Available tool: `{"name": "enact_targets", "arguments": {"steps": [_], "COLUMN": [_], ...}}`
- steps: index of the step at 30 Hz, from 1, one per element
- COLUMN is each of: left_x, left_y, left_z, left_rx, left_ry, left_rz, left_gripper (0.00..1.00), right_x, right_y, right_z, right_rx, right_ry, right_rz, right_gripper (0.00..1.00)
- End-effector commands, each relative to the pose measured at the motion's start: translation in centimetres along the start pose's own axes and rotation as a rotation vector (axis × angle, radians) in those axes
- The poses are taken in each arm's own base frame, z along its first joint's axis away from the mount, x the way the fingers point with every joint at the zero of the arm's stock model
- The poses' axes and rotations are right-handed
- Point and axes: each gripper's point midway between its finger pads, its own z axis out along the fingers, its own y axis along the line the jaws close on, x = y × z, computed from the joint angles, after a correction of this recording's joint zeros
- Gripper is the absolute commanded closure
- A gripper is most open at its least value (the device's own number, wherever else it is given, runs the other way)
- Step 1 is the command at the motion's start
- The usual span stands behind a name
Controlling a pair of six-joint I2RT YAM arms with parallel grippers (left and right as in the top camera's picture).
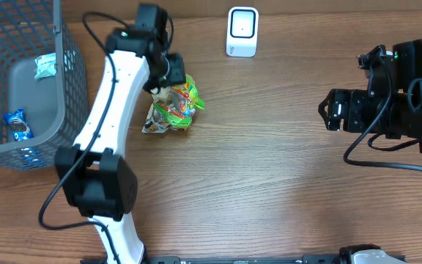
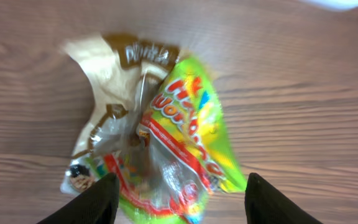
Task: Scan the item barcode
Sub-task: 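Release the Haribo bag and move the left gripper back into the basket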
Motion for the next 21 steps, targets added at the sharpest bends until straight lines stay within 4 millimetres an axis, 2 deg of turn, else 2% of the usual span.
{"name": "enact_targets", "arguments": {"steps": [1, 2, 4, 7, 10, 11, 14, 18, 21], "left_x": [-2.7, -2.9, -3.2, -3.1, -2.5, -2.2, -1.3, 0.2, 0.6], "left_y": [-0.9, -0.6, 0.3, 2.1, 5.3, 7.2, 11.8, 19.0, 23.2], "left_z": [-9.5, -11.4, -15.1, -19.4, -22.5, -23.5, -24.9, -25.5, -25.5], "left_rx": [0.024, 0.009, -0.034, -0.108, -0.207, -0.257, -0.338, -0.44, -0.483], "left_ry": [-0.219, -0.258, -0.335, -0.428, -0.487, -0.5, -0.491, -0.442, -0.426], "left_rz": [0.036, 0.036, 0.027, 0.002, -0.051, -0.085, -0.184, -0.356, -0.461], "left_gripper": [0.43, 0.42, 0.35, 0.3, 0.26, 0.25, 0.24, 0.25, 0.23], "right_x": [-0.1, -0.1, -0.1, -0.1, -0.1, -0.1, -0.1, -0.1, -0.1], "right_y": [-0.1, 0.0, 0.0, 0.0, -0.1, -0.1, 0.0, 0.0, 0.0], "right_z": [0.1, 0.1, 0.1, 0.1, 0.1, 0.1, 0.1, 0.1, 0.1], "right_rx": [-0.005, -0.005, -0.005, -0.005, -0.005, -0.005, -0.005, -0.005, -0.006], "right_ry": [-0.001, -0.001, -0.001, -0.001, -0.001, 0.0, 0.0, 0.0, -0.001], "right_rz": [0.005, 0.005, 0.005, 0.005, 0.005, 0.006, 0.006, 0.006, 0.006], "right_gripper": [0.1, 0.1, 0.1, 0.1, 0.1, 0.1, 0.1, 0.1, 0.1]}}
